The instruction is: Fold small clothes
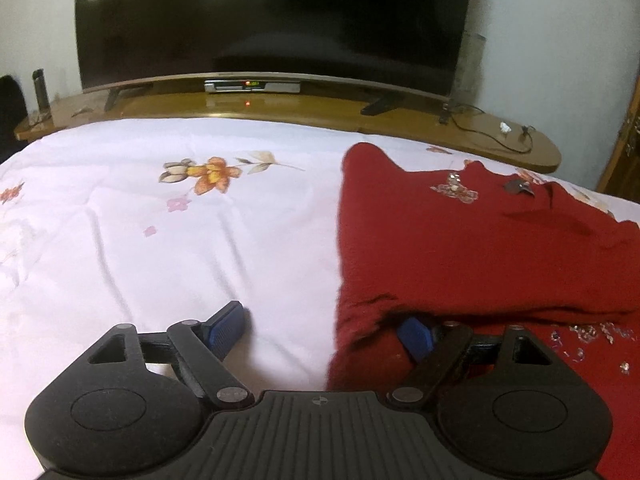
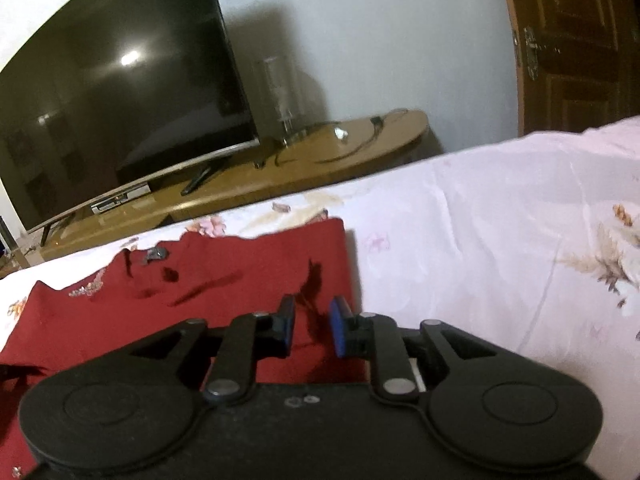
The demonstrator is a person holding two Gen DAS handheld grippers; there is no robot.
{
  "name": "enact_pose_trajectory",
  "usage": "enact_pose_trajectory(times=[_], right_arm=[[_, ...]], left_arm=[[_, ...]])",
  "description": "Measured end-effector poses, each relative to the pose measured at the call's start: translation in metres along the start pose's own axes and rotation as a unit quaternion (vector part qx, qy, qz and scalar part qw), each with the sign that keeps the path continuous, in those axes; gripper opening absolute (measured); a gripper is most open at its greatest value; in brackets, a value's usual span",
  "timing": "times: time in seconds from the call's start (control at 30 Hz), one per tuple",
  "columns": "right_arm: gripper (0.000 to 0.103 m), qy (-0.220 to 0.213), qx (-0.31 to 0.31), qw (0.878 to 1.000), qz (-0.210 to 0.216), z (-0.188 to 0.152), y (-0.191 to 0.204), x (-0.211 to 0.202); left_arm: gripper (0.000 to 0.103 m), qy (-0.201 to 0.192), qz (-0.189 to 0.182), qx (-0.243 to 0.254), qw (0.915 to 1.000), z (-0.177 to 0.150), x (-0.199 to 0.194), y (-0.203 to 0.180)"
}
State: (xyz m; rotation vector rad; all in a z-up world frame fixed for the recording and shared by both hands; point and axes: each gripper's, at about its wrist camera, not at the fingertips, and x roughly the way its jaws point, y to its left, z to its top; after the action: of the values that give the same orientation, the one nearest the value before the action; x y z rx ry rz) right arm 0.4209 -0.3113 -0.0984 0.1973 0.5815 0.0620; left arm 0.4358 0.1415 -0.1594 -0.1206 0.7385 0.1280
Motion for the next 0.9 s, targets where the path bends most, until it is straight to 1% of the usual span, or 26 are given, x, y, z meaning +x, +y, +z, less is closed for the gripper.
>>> enact_pose_trajectory(times=[0.13, 0.17, 0.23, 0.27, 0.3, 0.33, 0.37, 0.43, 0.5, 0.57, 0.6, 0.67, 0.7, 0.73, 0.83, 0.87, 0.9], right_arm=[[0.022, -0.001, -0.016, 1.000, 0.009, 0.002, 0.008, 0.000], [0.022, -0.001, -0.017, 1.000, 0.009, 0.002, 0.008, -0.001], [0.023, -0.001, -0.018, 1.000, 0.006, 0.002, 0.007, -0.001], [0.023, -0.001, -0.018, 1.000, 0.006, 0.003, 0.007, -0.001], [0.021, 0.000, -0.019, 1.000, 0.007, 0.003, 0.007, 0.001], [0.020, 0.004, -0.022, 1.000, 0.010, 0.005, 0.008, 0.003], [0.020, 0.006, -0.026, 1.000, 0.010, 0.006, 0.011, 0.006], [0.020, 0.004, -0.037, 0.999, 0.012, 0.008, 0.019, 0.010], [0.020, 0.005, -0.051, 0.999, 0.015, 0.009, 0.027, 0.013], [0.021, 0.014, -0.066, 0.998, 0.002, 0.006, 0.032, 0.019], [0.021, 0.015, -0.063, 0.998, 0.002, 0.005, 0.031, 0.019], [0.025, 0.020, -0.047, 0.999, 0.001, 0.003, 0.022, 0.020], [0.033, 0.025, -0.037, 0.999, -0.001, 0.002, 0.017, 0.022], [0.038, 0.030, -0.028, 0.999, 0.000, 0.002, 0.013, 0.023], [0.037, 0.052, -0.012, 0.998, 0.015, 0.000, 0.005, 0.033], [0.035, 0.054, -0.010, 0.998, 0.020, 0.000, 0.006, 0.036], [0.028, 0.055, -0.009, 0.998, 0.021, -0.001, 0.007, 0.038]], left_arm=[[0.082, -0.002, 0.002, -0.040, 0.9992, 0.001, -0.011, 0.021], [0.082, -0.007, 0.005, -0.052, 0.9986, 0.000, -0.016, 0.027], [0.082, -0.023, -0.004, -0.079, 0.9966, 0.000, -0.028, 0.038], [0.082, -0.041, -0.009, -0.083, 0.9957, 0.001, -0.035, 0.038], [0.082, -0.055, -0.011, -0.076, 0.9955, 0.004, -0.040, 0.035], [0.082, -0.064, -0.012, -0.067, 0.9957, 0.009, -0.042, 0.030], [0.082, -0.064, -0.016, -0.061, 0.9960, 0.013, -0.042, 0.025], [0.082, -0.048, -0.023, -0.050, 0.9973, 0.019, -0.039, 0.015], [0.082, -0.040, -0.013, -0.033, 0.9986, 0.016, -0.038, 0.010], [0.082, -0.009, -0.014, -0.034, 0.9993, 0.010, -0.033, 0.014], [0.082, 0.008, -0.021, -0.040, 0.9989, 0.005, -0.032, 0.020], [0.082, 0.042, -0.049, -0.053, 0.9965, -0.010, -0.033, 0.037], [0.082, 0.039, -0.063, -0.060, 0.9955, -0.017, -0.036, 0.044], [0.082, 0.017, -0.081, -0.071, 0.9941, -0.021, -0.045, 0.051], [0.082, -0.043, -0.119, -0.115, 0.9852, -0.017, -0.057, 0.061], [0.082, -0.057, -0.125, -0.120, 0.9832, -0.011, -0.057, 0.058], [0.082, -0.064, -0.125, -0.113, 0.9835, -0.004, -0.054, 0.051]])
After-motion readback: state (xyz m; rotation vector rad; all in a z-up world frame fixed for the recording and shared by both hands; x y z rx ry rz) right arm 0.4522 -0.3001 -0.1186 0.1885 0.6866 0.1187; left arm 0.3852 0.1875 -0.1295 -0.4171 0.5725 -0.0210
